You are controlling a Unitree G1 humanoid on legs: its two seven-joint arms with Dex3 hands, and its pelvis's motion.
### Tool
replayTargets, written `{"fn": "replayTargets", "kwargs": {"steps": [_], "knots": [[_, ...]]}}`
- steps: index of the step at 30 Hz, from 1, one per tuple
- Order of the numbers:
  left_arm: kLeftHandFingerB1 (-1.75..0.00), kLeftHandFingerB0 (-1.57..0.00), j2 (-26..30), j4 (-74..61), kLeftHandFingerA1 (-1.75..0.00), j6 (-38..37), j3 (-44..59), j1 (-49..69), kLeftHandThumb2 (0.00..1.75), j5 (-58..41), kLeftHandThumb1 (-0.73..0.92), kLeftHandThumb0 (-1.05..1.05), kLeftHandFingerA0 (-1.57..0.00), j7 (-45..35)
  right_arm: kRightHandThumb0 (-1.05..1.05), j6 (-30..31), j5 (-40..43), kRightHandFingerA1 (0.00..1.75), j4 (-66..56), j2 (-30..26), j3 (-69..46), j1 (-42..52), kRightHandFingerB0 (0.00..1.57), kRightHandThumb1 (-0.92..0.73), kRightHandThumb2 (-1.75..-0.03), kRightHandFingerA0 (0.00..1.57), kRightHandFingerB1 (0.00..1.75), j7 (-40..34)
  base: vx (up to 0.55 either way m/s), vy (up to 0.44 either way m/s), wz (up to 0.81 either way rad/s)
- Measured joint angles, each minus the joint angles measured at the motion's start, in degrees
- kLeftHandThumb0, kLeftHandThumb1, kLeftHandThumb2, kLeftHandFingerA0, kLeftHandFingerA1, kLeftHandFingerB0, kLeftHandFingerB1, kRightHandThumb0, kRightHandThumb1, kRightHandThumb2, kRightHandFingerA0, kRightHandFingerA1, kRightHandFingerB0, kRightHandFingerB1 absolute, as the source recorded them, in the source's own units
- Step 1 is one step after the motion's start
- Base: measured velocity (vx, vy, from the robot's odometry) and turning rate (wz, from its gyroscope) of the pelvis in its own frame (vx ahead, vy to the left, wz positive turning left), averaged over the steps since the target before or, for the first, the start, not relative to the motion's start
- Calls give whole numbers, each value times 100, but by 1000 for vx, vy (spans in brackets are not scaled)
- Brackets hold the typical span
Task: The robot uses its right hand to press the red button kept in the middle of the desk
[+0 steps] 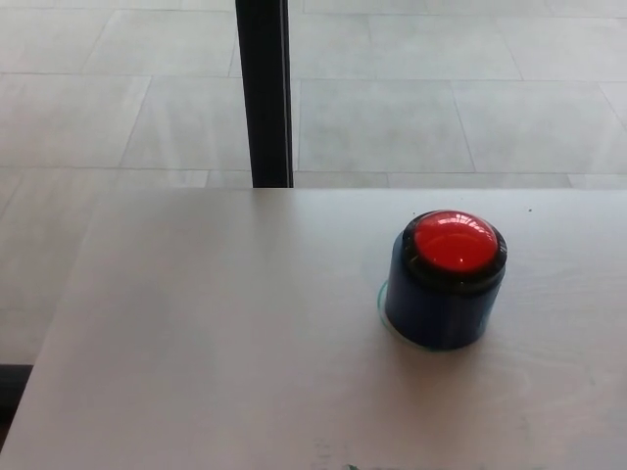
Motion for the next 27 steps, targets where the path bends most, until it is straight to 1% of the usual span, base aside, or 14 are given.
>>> {"fn": "replayTargets", "kwargs": {"steps": [6,7,10,11,13,14,15,17,18,19,21,22,23,27], "knots": [[-94,-58,5,5,-107,0,-24,-5,125,7,74,-61,-69,-4,-86,-346,-6,143,280,-44,-705,1238,61,-77,-65,133,102,-263,0,0,0],[-110,-52,6,5,-139,0,-25,-4,97,6,89,-59,-60,-7,-87,-404,-5,129,357,-44,-812,1443,64,-55,-100,134,94,-320,0,0,0],[-92,-56,7,16,-111,0,-21,-3,123,6,74,-64,-74,-10,-90,-619,22,130,644,-14,-1162,2013,53,-76,-64,127,106,-463,0,0,0],[-94,-59,7,17,-112,0,-31,-3,125,9,74,-60,-77,-10,-91,-691,34,124,742,21,-1265,2161,48,-56,-104,122,97,-511,0,0,0],[-94,-58,7,19,-111,0,-35,-5,124,9,75,-63,-74,-10,-90,-836,79,128,963,131,-1437,2397,31,-75,-63,119,114,-595,0,0,0],[-92,-54,8,20,-109,0,-40,-7,125,10,76,-61,-70,-10,-89,-921,119,129,1105,209,-1527,2507,43,-59,-111,110,100,-636,0,0,0],[-90,-53,8,20,-109,0,-40,-9,126,9,76,-60,-70,-11,-93,-1008,163,136,1227,313,-1606,2625,16,-78,-65,86,124,-685,0,0,0],[-91,-52,8,19,-110,0,-41,-3,125,7,75,-61,-72,-25,-94,-1138,221,139,1357,490,-1687,2805,14,-79,-66,81,124,-760,0,0,0],[-88,-48,8,18,-110,0,-40,1,124,7,75,-62,-72,-32,-93,-1181,241,123,1409,553,-1711,2859,24,-60,-103,83,92,-786,0,0,0],[-88,-48,8,18,-109,0,-37,9,124,5,75,-61,-72,-44,-92,-1255,293,136,1463,683,-1773,2945,5,-84,-60,76,120,-832,0,0,0],[-89,-51,8,24,-110,0,-32,17,124,3,75,-60,-74,-56,-93,-1415,394,140,1533,929,-1840,3105,7,-84,-62,75,122,-916,0,0,0],[-89,-49,8,27,-109,0,-32,18,124,4,76,-62,-72,-56,-86,-1459,436,117,1564,1006,-1855,3142,10,-58,-113,82,80,-939,0,0,0],[-90,-50,9,28,-110,0,-33,19,124,4,76,-62,-73,-58,-96,-1508,474,137,1632,1064,-1875,3159,4,-85,-62,75,122,-958,0,0,0],[-103,-36,14,30,-134,3,-14,19,97,-2,92,-58,-51,-70,-89,-1610,652,141,1750,1252,-1949,3233,17,-80,-63,82,132,-1025,0,0,0]]}}
